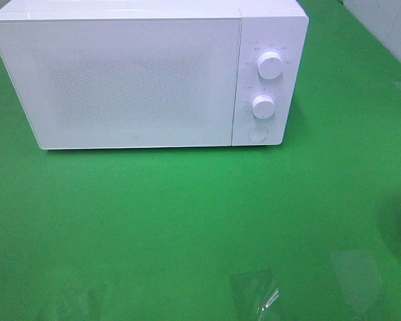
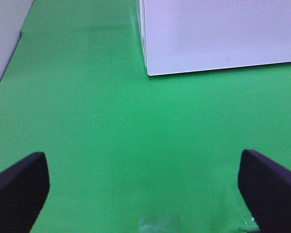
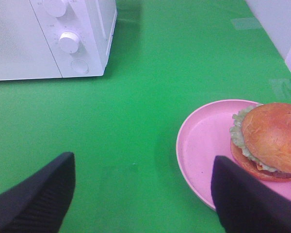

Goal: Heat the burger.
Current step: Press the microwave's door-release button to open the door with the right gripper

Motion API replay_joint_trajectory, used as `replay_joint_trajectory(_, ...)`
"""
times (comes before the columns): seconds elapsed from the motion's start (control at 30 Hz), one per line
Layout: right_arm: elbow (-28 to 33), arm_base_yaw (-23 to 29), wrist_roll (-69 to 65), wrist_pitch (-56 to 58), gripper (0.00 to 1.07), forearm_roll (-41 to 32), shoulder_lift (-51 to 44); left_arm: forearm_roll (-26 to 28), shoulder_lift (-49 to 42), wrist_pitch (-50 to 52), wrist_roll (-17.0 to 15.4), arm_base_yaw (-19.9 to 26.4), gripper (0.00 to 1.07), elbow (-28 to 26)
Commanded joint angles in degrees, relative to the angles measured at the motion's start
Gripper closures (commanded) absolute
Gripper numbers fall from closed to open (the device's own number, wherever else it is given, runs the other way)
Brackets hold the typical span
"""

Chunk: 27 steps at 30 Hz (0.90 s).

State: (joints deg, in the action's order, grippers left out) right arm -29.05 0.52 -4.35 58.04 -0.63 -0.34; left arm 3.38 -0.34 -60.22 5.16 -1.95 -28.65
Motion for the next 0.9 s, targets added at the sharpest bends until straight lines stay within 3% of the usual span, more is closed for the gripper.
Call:
replay_joint_trajectory(0.03, 0.1, -0.3, 0.3, -0.7, 0.32, -0.3, -1.3, 0.2, -1.3, 0.9, 0.1, -0.2, 0.09, 0.2)
replay_joint_trajectory(0.53, -0.5, -0.3, 0.2, -0.9, 0.32, -0.3, -0.5, 0.2, -1.3, 0.9, 0.1, -0.2, 0.09, 0.2)
replay_joint_trajectory(0.9, -2.6, -0.3, 0.1, -7.7, 0.32, -0.1, 8.8, 0.2, -1.3, 0.9, 0.1, -0.2, 0.09, 0.2)
